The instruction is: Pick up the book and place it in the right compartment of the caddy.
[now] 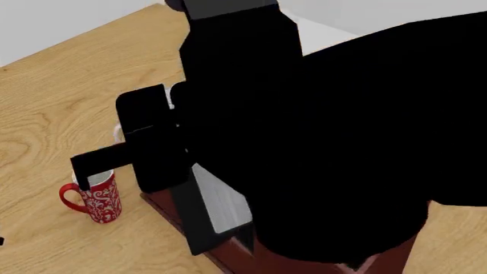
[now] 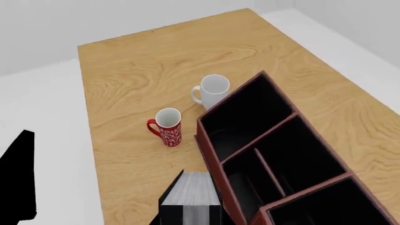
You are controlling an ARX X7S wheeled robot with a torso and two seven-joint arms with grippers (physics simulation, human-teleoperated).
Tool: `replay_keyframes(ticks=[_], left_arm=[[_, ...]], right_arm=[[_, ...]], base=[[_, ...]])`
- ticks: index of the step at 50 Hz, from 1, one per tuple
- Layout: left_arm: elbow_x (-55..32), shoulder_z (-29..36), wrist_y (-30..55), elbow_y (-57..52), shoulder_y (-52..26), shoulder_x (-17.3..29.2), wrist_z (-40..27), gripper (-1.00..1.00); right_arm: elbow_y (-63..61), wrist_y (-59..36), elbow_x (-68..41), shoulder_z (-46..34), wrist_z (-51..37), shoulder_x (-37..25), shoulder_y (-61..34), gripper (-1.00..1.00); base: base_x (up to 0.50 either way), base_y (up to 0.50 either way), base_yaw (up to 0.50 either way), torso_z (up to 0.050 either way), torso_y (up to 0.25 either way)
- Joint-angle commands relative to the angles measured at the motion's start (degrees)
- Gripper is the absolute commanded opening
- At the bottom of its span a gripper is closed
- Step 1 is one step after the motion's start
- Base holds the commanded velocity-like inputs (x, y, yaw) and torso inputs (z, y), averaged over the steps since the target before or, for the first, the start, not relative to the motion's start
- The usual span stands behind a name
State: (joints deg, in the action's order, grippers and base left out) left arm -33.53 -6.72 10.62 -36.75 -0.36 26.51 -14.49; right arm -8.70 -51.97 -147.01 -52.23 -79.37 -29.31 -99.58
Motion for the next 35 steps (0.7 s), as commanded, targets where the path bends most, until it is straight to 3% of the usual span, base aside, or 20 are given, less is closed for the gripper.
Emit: replay_keyframes(ticks=[1,22,35], left_arm=[[0.03,0.28,0.04,0.31,-0.23,0.11,-0.08,1.00],[-0.65,-0.24,-0.22,0.26,0.25,0.56,-0.13,1.00],[-0.86,-0.29,-0.57,0.56,0.37,0.70,0.07,1.00]], right_arm=[[5.62,-1.84,-0.89,-0.15,-0.26,-0.48,-5.79,-1.00],[11.86,0.95,0.55,-0.34,-2.54,-2.56,-11.47,-1.00],[13.22,2.33,-3.84,-2.77,-7.13,-5.01,-15.42,-1.00]], base=[[0.00,0.00,0.00,0.000,0.000],[0.00,0.00,0.00,0.000,0.001],[0.00,0.00,0.00,0.001,0.002]])
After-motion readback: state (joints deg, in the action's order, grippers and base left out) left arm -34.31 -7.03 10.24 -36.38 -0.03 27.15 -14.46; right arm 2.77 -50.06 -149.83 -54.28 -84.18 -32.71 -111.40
